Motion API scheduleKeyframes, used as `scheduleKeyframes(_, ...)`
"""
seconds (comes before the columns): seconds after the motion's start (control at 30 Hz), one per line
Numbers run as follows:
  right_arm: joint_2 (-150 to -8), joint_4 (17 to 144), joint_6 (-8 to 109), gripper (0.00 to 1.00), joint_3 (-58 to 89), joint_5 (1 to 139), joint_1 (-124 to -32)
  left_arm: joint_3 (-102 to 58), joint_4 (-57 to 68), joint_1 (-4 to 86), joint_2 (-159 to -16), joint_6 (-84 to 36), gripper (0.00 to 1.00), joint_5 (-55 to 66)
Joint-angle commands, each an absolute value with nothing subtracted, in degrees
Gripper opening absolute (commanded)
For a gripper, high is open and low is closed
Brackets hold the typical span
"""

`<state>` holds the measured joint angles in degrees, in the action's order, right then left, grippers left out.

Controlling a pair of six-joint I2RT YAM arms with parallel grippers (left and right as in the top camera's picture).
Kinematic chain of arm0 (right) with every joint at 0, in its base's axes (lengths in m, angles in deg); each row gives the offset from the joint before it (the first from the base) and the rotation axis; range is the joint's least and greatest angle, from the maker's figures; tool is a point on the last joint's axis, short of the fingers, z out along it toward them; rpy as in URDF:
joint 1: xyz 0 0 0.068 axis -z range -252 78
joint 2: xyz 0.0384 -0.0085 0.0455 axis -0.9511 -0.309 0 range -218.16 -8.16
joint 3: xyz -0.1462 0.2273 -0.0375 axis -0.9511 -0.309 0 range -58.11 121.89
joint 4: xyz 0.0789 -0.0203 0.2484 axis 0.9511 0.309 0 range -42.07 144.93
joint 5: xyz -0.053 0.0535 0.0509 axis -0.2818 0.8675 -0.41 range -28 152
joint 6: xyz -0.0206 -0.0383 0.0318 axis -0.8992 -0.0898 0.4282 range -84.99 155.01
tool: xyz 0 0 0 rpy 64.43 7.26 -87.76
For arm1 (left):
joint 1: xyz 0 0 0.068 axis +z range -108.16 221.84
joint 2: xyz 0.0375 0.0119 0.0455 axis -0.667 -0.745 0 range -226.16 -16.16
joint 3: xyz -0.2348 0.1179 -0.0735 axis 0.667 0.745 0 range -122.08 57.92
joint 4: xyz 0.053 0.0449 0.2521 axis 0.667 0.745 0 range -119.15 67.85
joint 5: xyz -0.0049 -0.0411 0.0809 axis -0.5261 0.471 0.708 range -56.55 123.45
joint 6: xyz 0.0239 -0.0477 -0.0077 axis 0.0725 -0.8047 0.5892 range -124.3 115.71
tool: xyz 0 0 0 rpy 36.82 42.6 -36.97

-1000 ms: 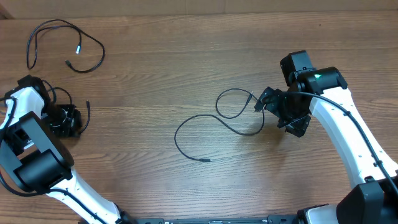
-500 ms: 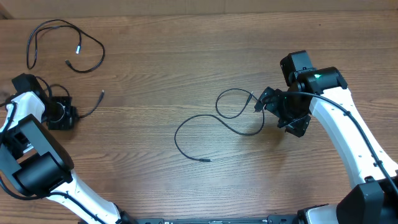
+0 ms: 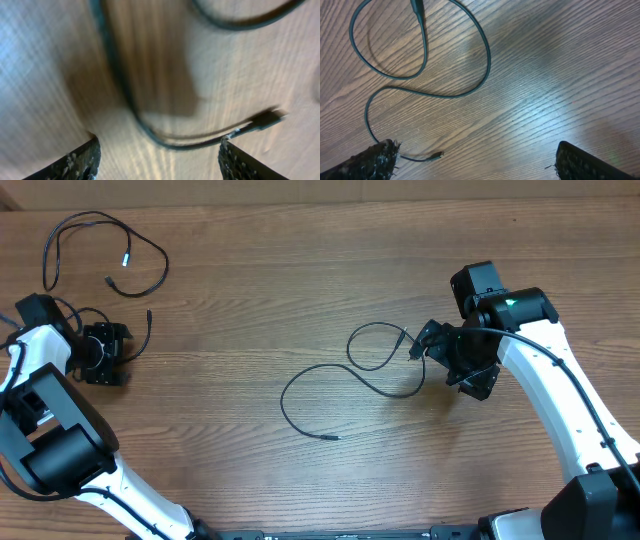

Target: Untangle cables

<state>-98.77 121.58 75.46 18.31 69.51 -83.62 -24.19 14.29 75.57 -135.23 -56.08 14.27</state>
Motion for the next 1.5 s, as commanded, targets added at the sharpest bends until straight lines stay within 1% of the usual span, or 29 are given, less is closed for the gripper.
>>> scheduleKeyframes(0.0,-98.53,121.49,75.46,1.00,18.23,69.75,-83.60,-25.96,18.00,75.68,-138.29,-53.33,0.77,13.75)
scheduleKeyframes(0.07,-98.53,121.49,75.48,1.00,18.23,69.75,-83.60,-28.69,21.48,75.66,-138.29,-51.08,0.77,13.90)
scheduleKeyframes(0.2,-98.53,121.49,75.46,1.00,18.23,69.75,-83.60,-36.16,30.22,75.66,-138.26,-44.39,0.72,12.52)
scheduleKeyframes(0.23,-98.53,121.49,75.46,1.00,18.23,69.75,-83.60,-38.13,32.30,75.66,-138.26,-43.36,0.67,12.11)
scheduleKeyframes(0.33,-98.53,121.49,75.48,1.00,18.23,69.75,-83.60,-44.30,38.57,75.44,-138.26,-39.08,0.59,9.53)
scheduleKeyframes(0.37,-98.53,121.49,75.48,1.00,18.23,69.75,-83.60,-45.87,40.12,75.38,-138.26,-37.77,0.50,7.73)
scheduleKeyframes(0.4,-98.53,121.52,75.46,1.00,18.23,69.75,-83.60,-47.51,41.85,75.27,-138.26,-36.15,0.24,5.02)
scheduleKeyframes(0.43,-98.53,121.49,75.46,1.00,18.23,69.75,-83.60,-48.80,43.44,75.11,-138.26,-34.53,0.14,2.53)
scheduleKeyframes(0.47,-98.53,121.49,75.48,1.00,18.23,69.75,-83.60,-50.11,45.35,74.81,-138.26,-33.42,0.14,0.02)
scheduleKeyframes(0.5,-98.53,121.52,75.48,1.00,18.23,69.75,-83.60,-50.72,46.37,74.57,-138.26,-33.40,0.16,-1.10)
scheduleKeyframes(0.53,-98.53,121.49,75.48,1.00,18.23,69.75,-83.60,-51.38,48.01,74.04,-138.26,-33.38,0.24,-2.25)
scheduleKeyframes(0.6,-98.53,121.49,75.46,1.00,18.23,69.75,-83.60,-51.49,49.61,72.95,-138.26,-32.13,0.31,-4.35)
scheduleKeyframes(0.63,-98.53,121.49,75.48,1.00,18.23,69.75,-83.60,-51.46,50.05,72.36,-138.29,-30.73,0.54,-6.01)
scheduleKeyframes(0.67,-98.53,121.49,75.48,1.00,18.23,69.75,-83.60,-51.40,50.53,71.57,-138.29,-28.76,1.00,-8.20)
scheduleKeyframes(0.83,-98.53,121.49,75.46,1.00,18.23,69.75,-83.60,-51.33,51.49,66.96,-138.29,-19.74,1.00,-17.66)
scheduleKeyframes(1.0,-98.53,121.49,75.46,1.00,18.23,69.75,-83.60,-51.33,51.64,60.73,-138.29,-15.82,1.00,-15.11)
scheduleKeyframes(1.07,-98.53,121.49,75.48,1.00,18.23,69.75,-83.60,-51.33,51.88,56.93,-138.22,-13.88,1.00,-11.83)
scheduleKeyframes(1.13,-98.53,121.41,75.52,1.00,18.23,69.84,-83.60,-51.33,52.08,52.56,-138.22,-13.75,1.00,-5.79)
scheduleKeyframes(1.33,-98.53,116.88,75.76,1.00,18.23,72.05,-83.60,-51.33,50.31,38.29,-138.24,-13.73,1.00,9.29)
scheduleKeyframes(1.47,-98.53,116.51,73.53,1.00,18.36,67.94,-82.66,-51.29,46.96,29.04,-138.31,-17.03,1.00,21.66)
